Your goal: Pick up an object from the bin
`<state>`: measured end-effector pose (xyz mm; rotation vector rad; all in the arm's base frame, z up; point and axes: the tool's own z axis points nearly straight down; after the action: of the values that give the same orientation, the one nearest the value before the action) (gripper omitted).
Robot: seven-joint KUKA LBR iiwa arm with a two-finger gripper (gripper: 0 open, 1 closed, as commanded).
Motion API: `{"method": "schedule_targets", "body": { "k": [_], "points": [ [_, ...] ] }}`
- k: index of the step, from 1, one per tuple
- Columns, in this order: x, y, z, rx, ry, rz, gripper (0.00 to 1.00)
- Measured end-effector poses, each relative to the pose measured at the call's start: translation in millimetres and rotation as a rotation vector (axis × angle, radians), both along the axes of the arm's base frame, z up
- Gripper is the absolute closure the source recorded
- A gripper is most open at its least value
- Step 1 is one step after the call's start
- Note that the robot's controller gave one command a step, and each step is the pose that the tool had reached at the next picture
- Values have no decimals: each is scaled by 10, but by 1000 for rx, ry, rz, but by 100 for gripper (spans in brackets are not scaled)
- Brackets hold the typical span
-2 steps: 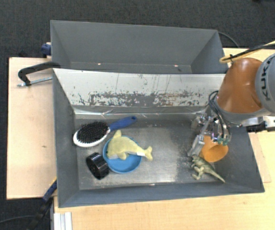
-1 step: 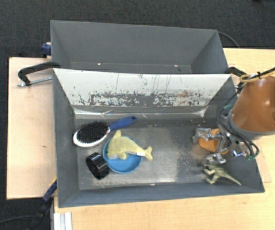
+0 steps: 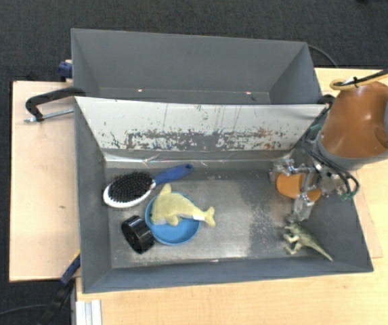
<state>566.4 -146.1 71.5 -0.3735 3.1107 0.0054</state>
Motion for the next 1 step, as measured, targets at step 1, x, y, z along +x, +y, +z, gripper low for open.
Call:
{"method": "schedule_targets", "body": {
  "k": [1],
  "points": [
    [-1,17,13,3,-1,1,100]
  ]
}}
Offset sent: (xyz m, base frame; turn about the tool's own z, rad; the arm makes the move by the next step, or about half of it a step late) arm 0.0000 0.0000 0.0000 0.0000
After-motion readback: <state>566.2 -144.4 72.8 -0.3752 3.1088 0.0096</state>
